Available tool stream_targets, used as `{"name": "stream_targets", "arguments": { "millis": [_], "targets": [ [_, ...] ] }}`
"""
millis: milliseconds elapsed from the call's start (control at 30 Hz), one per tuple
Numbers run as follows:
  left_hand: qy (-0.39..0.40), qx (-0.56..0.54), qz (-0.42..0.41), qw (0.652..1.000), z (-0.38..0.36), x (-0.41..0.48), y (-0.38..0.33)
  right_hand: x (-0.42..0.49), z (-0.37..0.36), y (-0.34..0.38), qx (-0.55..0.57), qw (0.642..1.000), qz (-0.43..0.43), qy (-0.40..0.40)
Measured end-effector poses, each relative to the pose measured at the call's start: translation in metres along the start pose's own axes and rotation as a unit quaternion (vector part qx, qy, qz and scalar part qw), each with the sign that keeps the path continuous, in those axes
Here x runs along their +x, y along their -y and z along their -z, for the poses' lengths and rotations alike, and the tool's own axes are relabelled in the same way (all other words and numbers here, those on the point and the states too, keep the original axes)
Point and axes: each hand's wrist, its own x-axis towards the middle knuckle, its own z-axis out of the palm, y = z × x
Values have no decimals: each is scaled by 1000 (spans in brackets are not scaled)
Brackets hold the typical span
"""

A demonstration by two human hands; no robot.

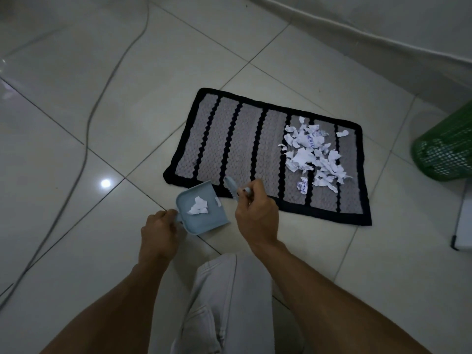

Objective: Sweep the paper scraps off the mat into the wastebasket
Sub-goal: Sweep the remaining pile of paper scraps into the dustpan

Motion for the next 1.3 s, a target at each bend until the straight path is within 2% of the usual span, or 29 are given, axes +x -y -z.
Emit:
{"name": "stream_targets", "arguments": {
  "millis": [200, 500, 767, 967, 1133, 1300],
  "targets": [
    [-13, 16, -21, 1000, 3, -1, -2, -10, -16, 14, 6, 996, 41, 78],
    [-28, 42, -21, 999, 13, -4, 8, 6, 1, 2, -8, 1000, 7, 8],
    [-20, 98, -5, 995, 21, -17, 28, -5, -29, 16, -36, 998, 35, 36],
    [-13, 70, -7, 997, 12, -12, 24, -12, -33, 26, 5, 996, 36, 76],
    [-9, 47, 3, 999, 4, -12, 33, -1, -22, 16, 30, 999, 17, 28],
    [-17, 26, 10, 999, -2, -21, 38, -11, -29, 21, 6, 992, 48, 113]
  ]
}}
